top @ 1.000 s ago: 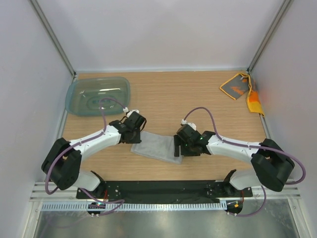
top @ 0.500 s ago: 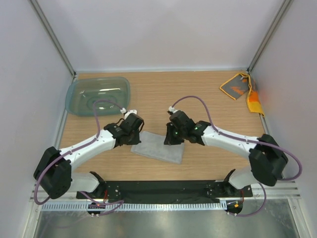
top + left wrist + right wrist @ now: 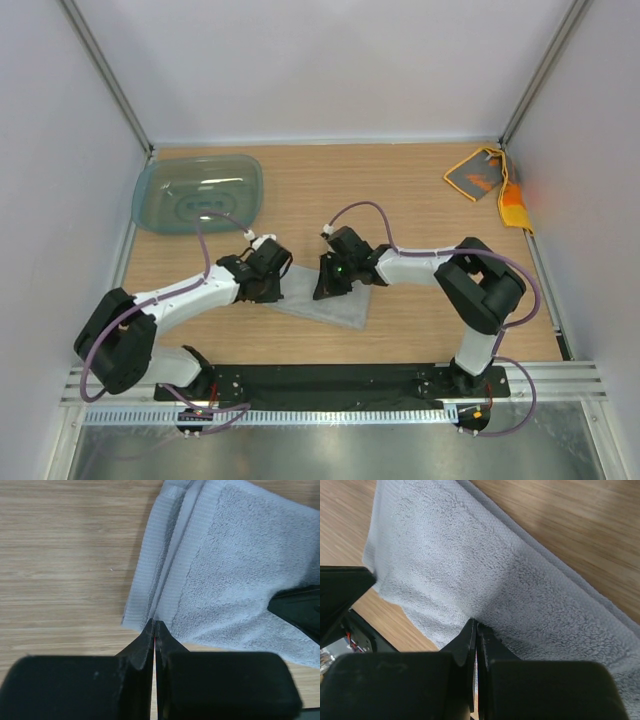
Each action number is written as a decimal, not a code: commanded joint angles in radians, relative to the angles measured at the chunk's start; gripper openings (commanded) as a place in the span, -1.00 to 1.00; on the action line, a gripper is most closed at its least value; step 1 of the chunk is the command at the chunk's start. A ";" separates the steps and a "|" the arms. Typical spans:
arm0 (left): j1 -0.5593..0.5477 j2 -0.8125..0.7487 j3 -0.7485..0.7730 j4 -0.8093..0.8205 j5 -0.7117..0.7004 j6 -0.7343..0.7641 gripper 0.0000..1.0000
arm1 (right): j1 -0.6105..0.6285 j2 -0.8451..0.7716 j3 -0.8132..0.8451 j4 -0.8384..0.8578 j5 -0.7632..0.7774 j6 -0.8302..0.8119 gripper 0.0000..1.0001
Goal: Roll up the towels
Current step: Fold the towel, then roll the towel
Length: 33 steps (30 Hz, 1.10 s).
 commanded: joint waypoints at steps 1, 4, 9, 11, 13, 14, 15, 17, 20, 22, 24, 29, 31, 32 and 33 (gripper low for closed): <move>-0.002 0.038 -0.013 0.032 -0.029 -0.024 -0.99 | -0.009 0.028 -0.038 0.091 -0.031 0.007 -0.98; -0.002 0.078 -0.013 0.033 -0.034 -0.032 -0.99 | -0.012 0.034 -0.048 0.093 -0.049 0.003 -0.98; -0.002 0.116 -0.011 0.035 -0.039 -0.041 -1.00 | -0.011 0.017 -0.023 0.061 -0.091 -0.042 -0.76; -0.002 0.118 -0.011 0.026 -0.037 -0.049 -0.99 | -0.011 -0.011 0.001 0.012 -0.091 -0.067 -0.49; -0.002 0.104 -0.011 0.013 -0.033 -0.055 -1.00 | -0.011 -0.038 0.026 -0.033 -0.066 -0.105 -0.32; -0.002 0.093 -0.014 0.003 -0.029 -0.063 -0.99 | -0.012 -0.052 0.035 -0.068 -0.054 -0.116 -0.25; -0.001 0.084 -0.020 -0.002 -0.028 -0.069 -0.99 | -0.011 -0.083 0.043 -0.086 -0.042 -0.125 -0.17; -0.002 0.049 -0.023 -0.023 -0.020 -0.080 -0.99 | -0.011 -0.112 0.072 -0.141 -0.011 -0.153 0.03; -0.002 -0.014 -0.010 -0.075 -0.022 -0.089 -1.00 | -0.012 -0.166 0.101 -0.192 0.030 -0.184 0.24; -0.002 -0.045 0.013 -0.102 -0.039 -0.087 -0.99 | -0.011 -0.205 0.112 -0.235 0.050 -0.199 0.33; -0.002 -0.086 0.036 -0.148 -0.057 -0.083 -0.99 | -0.012 -0.233 0.115 -0.275 0.090 -0.211 0.40; -0.002 -0.143 0.110 -0.226 -0.108 -0.057 -0.80 | -0.012 -0.362 0.077 -0.321 0.214 -0.191 0.45; -0.014 -0.157 0.151 -0.234 -0.082 -0.025 -0.66 | -0.014 -0.399 0.038 -0.320 0.245 -0.173 0.47; -0.028 -0.151 0.174 -0.247 -0.085 -0.020 -0.58 | -0.014 -0.432 0.026 -0.318 0.277 -0.165 0.49; -0.045 -0.142 0.200 -0.264 -0.097 -0.020 -0.51 | -0.018 -0.446 0.003 -0.321 0.277 -0.153 0.50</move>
